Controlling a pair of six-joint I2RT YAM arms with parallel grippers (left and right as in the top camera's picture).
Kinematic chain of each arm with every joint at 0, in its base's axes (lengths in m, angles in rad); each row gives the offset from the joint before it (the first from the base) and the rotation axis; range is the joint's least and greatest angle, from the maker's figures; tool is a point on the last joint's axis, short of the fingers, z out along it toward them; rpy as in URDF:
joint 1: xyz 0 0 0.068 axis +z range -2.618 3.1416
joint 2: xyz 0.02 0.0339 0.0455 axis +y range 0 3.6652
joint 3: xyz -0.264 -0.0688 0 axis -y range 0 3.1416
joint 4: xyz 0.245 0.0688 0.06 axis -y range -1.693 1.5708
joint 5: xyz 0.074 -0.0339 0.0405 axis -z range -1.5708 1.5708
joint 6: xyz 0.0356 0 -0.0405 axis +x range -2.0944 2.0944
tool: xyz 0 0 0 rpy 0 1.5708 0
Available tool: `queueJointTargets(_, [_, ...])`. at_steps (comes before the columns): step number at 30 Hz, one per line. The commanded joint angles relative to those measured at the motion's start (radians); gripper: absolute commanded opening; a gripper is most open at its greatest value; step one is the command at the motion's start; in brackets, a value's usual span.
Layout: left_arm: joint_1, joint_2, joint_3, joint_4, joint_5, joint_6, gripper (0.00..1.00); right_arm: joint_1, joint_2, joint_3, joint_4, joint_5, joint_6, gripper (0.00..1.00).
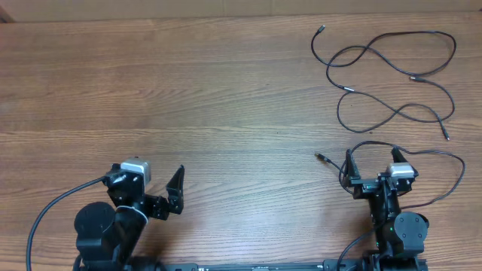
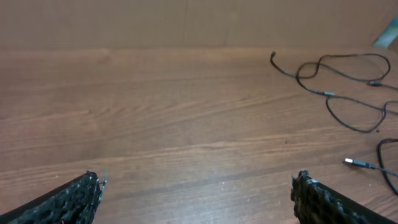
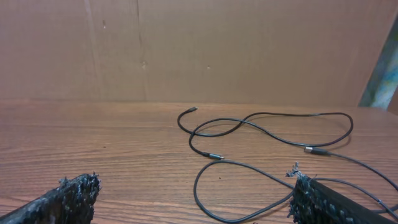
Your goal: Untangle cables
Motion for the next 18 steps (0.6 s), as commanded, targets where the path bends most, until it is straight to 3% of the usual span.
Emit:
queueJointTargets(1, [0.007,-0.018,-0.027,0.001,0.005,0.013,0.99,0.005,-0.012,-0.010,0.006,0.010,0.002,1.00])
queueJointTargets(18, [0.007,-0.158,-0.071,0.008,-0.011,0.031,0.99,0.005,-0.012,-0.010,0.006,0.010,0.002,1.00])
